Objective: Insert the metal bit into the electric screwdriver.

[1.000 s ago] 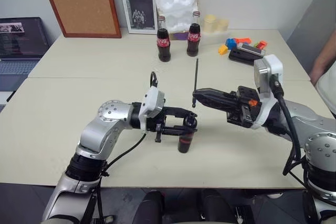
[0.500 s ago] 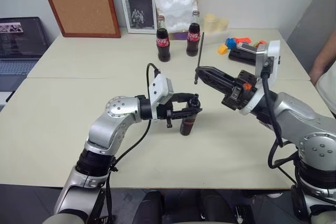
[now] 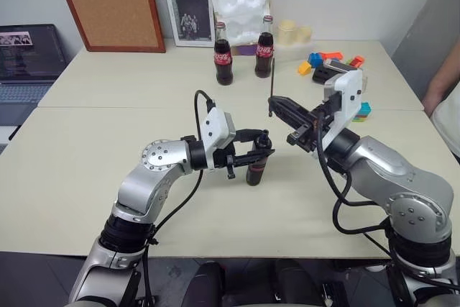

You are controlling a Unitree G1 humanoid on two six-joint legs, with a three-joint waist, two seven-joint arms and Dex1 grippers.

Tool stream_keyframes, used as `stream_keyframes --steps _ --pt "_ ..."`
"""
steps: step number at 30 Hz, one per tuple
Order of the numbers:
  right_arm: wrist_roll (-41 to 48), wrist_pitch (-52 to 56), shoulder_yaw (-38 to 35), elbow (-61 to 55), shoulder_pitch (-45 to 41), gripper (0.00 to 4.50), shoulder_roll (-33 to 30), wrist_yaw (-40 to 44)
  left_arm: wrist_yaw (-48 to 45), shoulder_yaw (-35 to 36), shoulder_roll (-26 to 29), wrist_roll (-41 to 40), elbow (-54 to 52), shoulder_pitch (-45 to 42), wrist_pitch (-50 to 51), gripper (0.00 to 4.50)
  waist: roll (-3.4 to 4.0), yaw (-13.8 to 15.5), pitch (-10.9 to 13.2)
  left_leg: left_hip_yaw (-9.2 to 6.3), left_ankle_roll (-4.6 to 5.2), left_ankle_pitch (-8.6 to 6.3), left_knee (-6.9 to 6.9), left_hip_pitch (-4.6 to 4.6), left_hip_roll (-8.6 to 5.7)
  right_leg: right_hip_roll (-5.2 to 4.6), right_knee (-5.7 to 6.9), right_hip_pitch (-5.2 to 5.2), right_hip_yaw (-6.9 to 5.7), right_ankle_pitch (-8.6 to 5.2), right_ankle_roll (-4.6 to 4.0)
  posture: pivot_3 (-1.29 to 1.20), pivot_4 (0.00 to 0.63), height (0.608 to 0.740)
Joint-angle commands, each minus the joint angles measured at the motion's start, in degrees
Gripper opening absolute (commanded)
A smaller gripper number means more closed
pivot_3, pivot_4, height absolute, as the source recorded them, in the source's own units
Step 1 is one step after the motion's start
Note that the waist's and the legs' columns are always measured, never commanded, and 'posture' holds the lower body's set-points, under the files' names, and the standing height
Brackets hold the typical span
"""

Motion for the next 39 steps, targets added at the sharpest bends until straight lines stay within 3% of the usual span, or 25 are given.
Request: stream_keyframes --steps 1,9,16,24,30,39 --pt "-1.61 -0.68 -0.73 -3.65 0.0 0.03 1.25 -2.42 3.71 -0.82 0.53 4.22 2.33 0.51 1.57 1.67 0.0 -0.02 0.0 0.0 0.0 0.0 0.0 0.01 0.0 0.0 0.0 0.01 0.0 0.0 -0.01 0.0 0.15 0.74" --pt "-7.27 -2.35 -1.89 -2.87 -2.99 0.03 3.54 -5.91 10.45 1.94 -3.49 1.87 3.3 -5.79 5.4 1.67 0.0 -0.11 0.0 0.01 0.0 0.01 0.04 0.03 0.0 0.02 0.02 0.02 0.01 0.03 -0.09 0.0 0.15 0.74" --pt "-14.79 -3.87 -0.34 -0.3 -4.46 0.03 5.44 -6.73 15.49 1.44 -6.21 4.53 5.55 -6.71 3.82 1.67 0.0 -0.05 0.0 0.0 0.01 0.01 -0.06 -0.06 -0.02 0.02 -0.03 -0.09 -0.01 0.05 -0.04 0.0 0.15 0.74" --pt "-21.24 -4.54 0.85 0.32 -6.05 0.03 9.27 -7.31 22.14 1.26 -12.96 7.38 6.48 -8.91 0.62 1.67 0.0 -0.02 0.0 0.02 0.0 0.02 -0.06 -0.11 -0.03 0.02 0.01 -0.17 0.02 0.06 -0.02 0.0 0.15 0.74" --pt "-23.7 -5.06 0.79 1.07 -6.34 0.03 10.83 -5.99 19.0 1.06 -13.92 6.84 6.25 -6.73 -6.44 1.67 0.0 -0.04 0.0 0.04 0.0 0.01 -0.12 -0.2 -0.02 0.02 -0.01 -0.31 0.02 0.05 -0.04 0.0 0.15 0.74" --pt "-26.94 -6.39 2.23 2.9 -7.16 0.03 14.12 -4.56 21.33 -0.31 -12.63 10.61 8.5 -2.84 -3.47 1.67 0.0 -0.12 -0.01 -0.01 0.0 0.02 -0.07 -0.52 -0.03 0.03 0.12 -0.66 -0.02 0.2 -0.27 0.0 0.15 0.74"
